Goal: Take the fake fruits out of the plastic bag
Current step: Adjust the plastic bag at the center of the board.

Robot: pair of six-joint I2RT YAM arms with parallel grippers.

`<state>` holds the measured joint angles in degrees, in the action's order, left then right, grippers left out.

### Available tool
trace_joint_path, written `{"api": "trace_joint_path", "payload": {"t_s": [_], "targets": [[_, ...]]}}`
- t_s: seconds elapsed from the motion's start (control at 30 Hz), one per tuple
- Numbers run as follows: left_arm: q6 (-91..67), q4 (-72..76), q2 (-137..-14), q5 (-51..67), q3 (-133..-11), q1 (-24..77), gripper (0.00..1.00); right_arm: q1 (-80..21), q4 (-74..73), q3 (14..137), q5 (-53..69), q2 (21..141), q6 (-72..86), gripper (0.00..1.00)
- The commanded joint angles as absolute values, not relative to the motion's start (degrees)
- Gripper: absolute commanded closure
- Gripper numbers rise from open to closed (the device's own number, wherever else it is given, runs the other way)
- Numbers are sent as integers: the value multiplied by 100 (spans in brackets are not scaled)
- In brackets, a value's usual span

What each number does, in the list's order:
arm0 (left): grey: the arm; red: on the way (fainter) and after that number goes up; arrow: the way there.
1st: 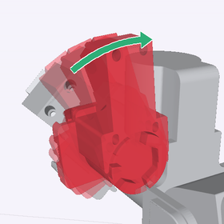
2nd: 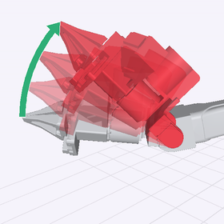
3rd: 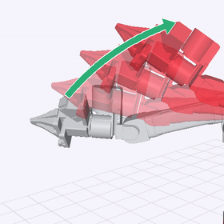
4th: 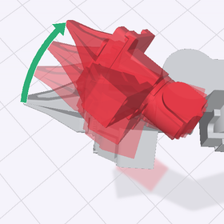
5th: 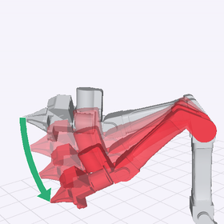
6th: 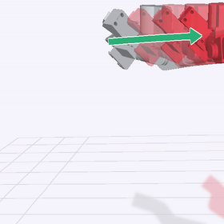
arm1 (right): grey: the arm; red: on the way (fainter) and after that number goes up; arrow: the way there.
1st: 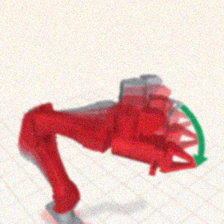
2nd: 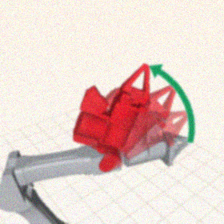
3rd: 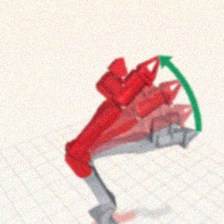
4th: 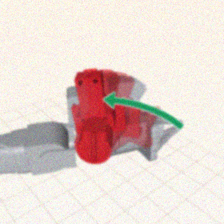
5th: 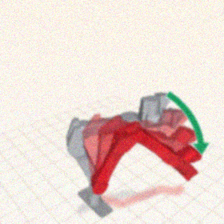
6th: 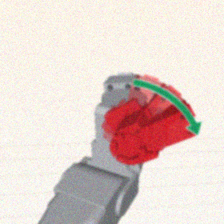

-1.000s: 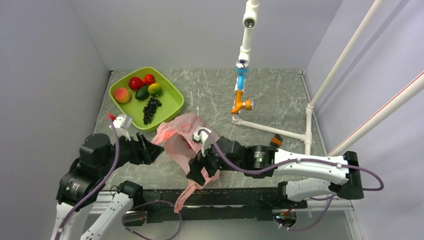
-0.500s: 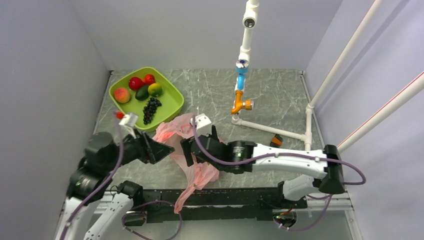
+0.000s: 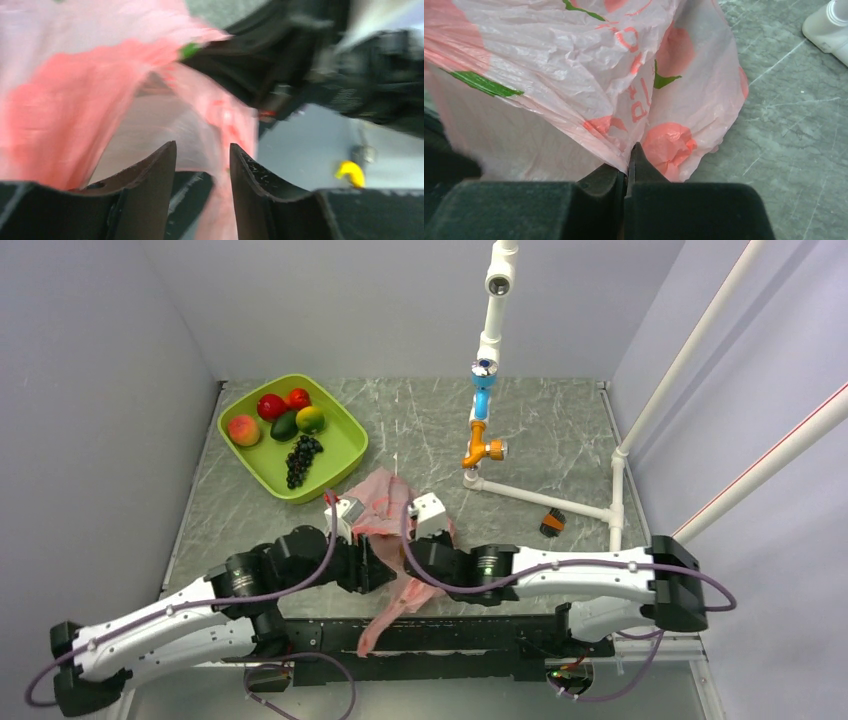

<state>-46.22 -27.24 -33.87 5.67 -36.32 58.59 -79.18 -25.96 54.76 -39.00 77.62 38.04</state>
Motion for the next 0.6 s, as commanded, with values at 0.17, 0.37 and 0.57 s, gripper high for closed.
{"api": "trace_joint_path", "payload": {"t_s": [0.17,0.37,0.57], "targets": [[-4630,-836,-3396,-2242,-2468,6658,51,-7936,-1162,4723,-3201,6408,3360,100],[-5145,-1458,-4212,-2815,-2588,6653,46,-7937,-662,4590,-2757,6407,3128,100],[-6080,-1582,-4474,-2786,-1772,6653,48,-7924,-796,4454,-3120,5923,2855,100]]}}
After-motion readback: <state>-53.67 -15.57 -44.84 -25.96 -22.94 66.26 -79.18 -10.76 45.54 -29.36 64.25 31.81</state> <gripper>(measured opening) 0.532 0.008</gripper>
